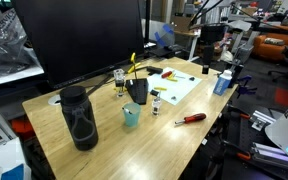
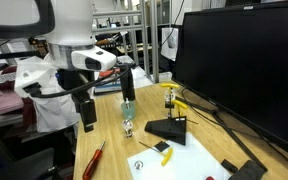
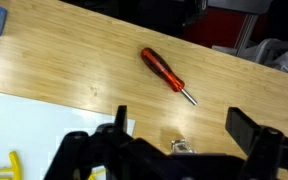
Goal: Put the yellow object that's closest to the black rack in it
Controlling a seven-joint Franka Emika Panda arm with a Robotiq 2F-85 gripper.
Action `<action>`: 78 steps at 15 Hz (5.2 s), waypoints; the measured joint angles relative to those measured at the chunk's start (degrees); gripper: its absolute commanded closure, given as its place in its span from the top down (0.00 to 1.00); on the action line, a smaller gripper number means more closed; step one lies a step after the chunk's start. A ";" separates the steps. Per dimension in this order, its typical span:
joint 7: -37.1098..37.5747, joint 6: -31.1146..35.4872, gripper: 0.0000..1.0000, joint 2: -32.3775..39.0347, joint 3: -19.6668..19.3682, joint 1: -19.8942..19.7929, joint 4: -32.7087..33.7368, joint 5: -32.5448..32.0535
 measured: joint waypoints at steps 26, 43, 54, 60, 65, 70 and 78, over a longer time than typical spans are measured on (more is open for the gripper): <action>2.56 35.55 1.00 24.51 0.18 -2.47 7.36 2.27; 1.35 42.31 1.00 49.07 2.37 -8.96 23.72 -1.28; 1.36 42.22 1.00 54.23 1.44 -9.34 27.71 -3.27; 1.36 42.06 0.99 55.53 1.23 -9.41 28.04 -3.28; 1.36 41.52 0.56 55.22 1.63 -9.41 28.11 -3.28; 1.43 39.94 0.54 54.24 2.80 -9.39 28.12 -3.25; 1.72 39.37 0.03 53.95 3.34 -9.37 28.14 -3.21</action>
